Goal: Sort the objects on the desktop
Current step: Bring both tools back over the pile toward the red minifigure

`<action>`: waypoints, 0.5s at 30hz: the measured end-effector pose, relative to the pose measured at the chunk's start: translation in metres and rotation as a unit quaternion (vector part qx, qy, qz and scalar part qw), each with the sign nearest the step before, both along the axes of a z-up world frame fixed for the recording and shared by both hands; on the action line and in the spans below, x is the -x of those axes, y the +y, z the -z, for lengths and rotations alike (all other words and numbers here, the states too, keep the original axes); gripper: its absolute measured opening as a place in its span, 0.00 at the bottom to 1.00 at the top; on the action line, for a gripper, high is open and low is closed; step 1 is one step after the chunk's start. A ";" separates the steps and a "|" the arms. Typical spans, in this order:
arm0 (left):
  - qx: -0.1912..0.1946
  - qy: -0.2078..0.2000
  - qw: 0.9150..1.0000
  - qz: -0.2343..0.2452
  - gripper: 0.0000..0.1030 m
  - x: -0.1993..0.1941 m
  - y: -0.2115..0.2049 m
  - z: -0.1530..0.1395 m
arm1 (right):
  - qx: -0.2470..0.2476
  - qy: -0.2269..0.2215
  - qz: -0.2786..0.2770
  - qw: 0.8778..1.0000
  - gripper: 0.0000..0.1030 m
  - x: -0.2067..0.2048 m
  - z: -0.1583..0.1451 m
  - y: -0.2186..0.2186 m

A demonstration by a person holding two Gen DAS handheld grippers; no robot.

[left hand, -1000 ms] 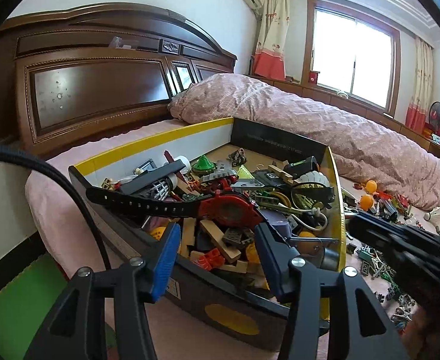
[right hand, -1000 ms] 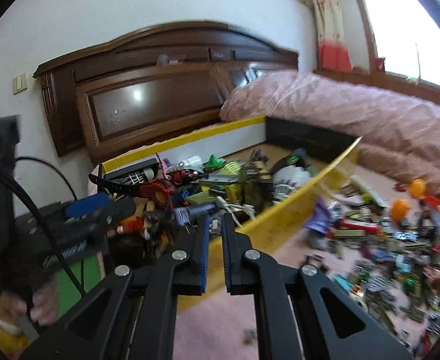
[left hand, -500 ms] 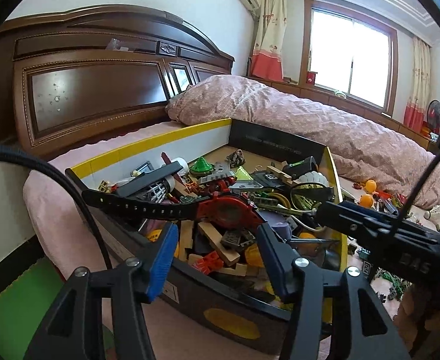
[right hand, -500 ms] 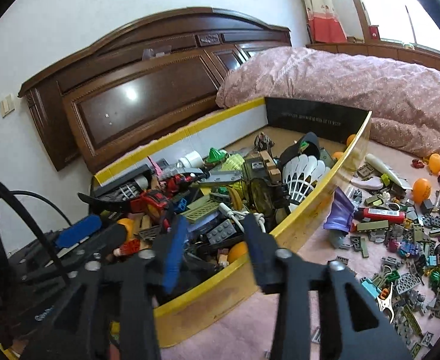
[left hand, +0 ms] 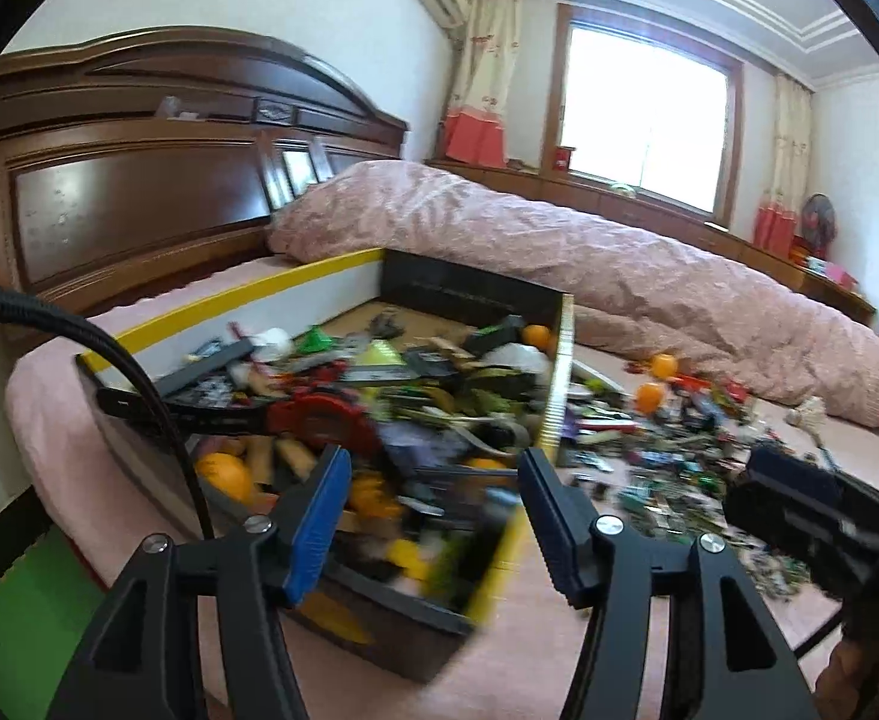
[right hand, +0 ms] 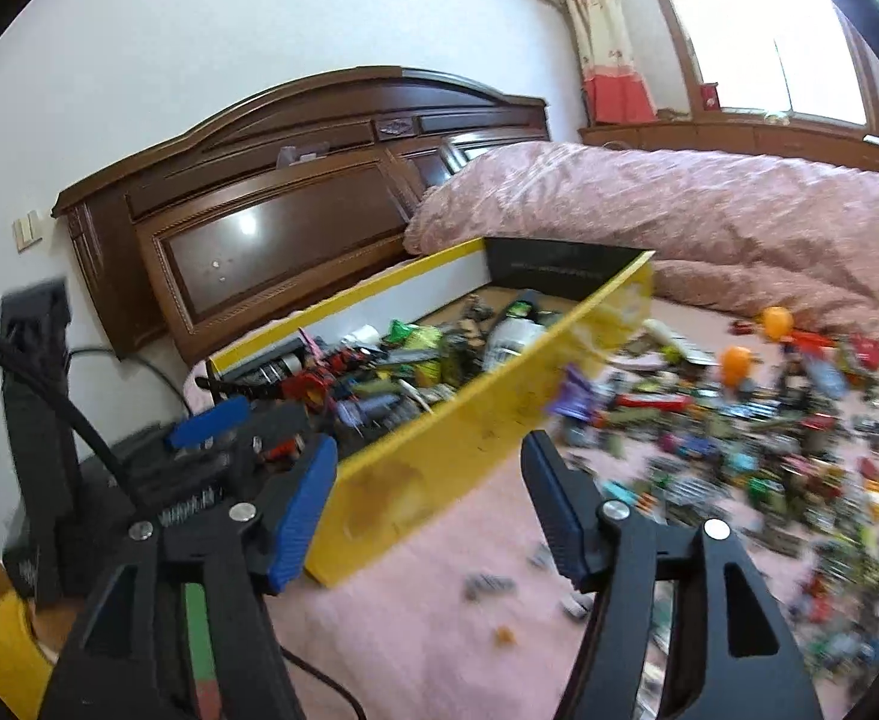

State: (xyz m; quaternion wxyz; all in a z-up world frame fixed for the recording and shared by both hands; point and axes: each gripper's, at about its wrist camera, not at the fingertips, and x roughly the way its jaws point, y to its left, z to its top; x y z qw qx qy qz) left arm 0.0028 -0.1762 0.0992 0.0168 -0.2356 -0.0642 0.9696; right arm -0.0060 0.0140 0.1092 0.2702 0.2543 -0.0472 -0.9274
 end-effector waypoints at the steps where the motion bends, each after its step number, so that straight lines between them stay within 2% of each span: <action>1: -0.005 -0.001 1.000 0.010 0.58 -0.002 0.007 0.000 | -0.005 0.002 0.005 1.000 0.65 -0.007 0.000 0.007; 9: -0.016 -0.019 0.997 0.077 0.58 -0.023 0.068 0.009 | -0.070 -0.001 0.074 0.995 0.69 -0.078 0.025 0.078; 15: -0.025 -0.043 0.991 0.125 0.58 -0.036 0.119 0.025 | -0.108 -0.011 0.154 0.982 0.69 -0.119 0.056 0.131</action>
